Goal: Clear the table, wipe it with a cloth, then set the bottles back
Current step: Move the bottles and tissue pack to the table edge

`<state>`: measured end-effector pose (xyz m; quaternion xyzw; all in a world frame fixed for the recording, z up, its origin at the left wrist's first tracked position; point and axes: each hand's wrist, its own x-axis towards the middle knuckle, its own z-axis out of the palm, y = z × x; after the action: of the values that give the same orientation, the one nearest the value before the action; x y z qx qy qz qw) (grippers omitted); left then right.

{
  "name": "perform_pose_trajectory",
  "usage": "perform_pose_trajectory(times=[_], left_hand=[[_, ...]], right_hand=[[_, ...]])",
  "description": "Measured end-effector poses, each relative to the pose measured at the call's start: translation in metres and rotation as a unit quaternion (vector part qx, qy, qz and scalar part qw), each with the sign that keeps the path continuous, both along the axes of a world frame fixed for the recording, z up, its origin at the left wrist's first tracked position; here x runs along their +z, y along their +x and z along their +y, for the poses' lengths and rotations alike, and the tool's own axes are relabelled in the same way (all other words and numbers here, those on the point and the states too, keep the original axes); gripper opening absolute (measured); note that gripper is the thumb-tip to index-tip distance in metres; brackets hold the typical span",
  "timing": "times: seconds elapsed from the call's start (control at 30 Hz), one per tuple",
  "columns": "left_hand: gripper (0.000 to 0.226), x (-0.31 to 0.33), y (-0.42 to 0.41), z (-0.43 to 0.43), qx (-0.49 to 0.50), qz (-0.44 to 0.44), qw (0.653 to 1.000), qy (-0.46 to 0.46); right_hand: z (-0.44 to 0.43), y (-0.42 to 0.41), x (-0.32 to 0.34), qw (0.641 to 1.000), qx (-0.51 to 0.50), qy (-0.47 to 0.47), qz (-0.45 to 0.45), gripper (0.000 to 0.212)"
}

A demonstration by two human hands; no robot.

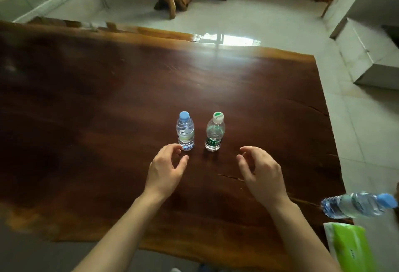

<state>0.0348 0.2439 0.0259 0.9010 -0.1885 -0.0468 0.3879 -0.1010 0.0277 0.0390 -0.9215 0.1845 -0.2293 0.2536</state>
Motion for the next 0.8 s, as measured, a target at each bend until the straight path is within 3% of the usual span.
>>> perform_pose_trajectory(times=[0.17, 0.23, 0.33, 0.43, 0.63, 0.8], left_hand=[[0.061, -0.024, 0.023, -0.017, 0.021, 0.044, 0.998, 0.028], [0.078, -0.033, 0.032, -0.023, 0.037, 0.078, 0.996, 0.036], [0.097, -0.046, 0.047, -0.033, 0.054, 0.135, 0.988, 0.045], [0.105, -0.058, 0.061, -0.045, 0.066, 0.153, 0.986, 0.027], [0.097, -0.071, 0.081, -0.076, 0.102, 0.097, 0.989, -0.05], [0.086, -0.079, 0.09, -0.092, 0.152, 0.103, 0.98, -0.079]], right_hand=[[-0.015, 0.042, -0.021, 0.997, 0.024, 0.012, 0.071, 0.022], [-0.025, 0.055, -0.032, 0.991, 0.029, 0.032, 0.126, 0.044], [-0.041, 0.073, -0.05, 0.972, 0.058, 0.085, 0.21, 0.093], [-0.054, 0.093, -0.068, 0.958, 0.079, 0.153, 0.231, 0.118], [-0.057, 0.126, -0.098, 0.944, 0.079, 0.271, 0.169, 0.123], [-0.05, 0.146, -0.115, 0.929, 0.078, 0.337, 0.135, 0.119]])
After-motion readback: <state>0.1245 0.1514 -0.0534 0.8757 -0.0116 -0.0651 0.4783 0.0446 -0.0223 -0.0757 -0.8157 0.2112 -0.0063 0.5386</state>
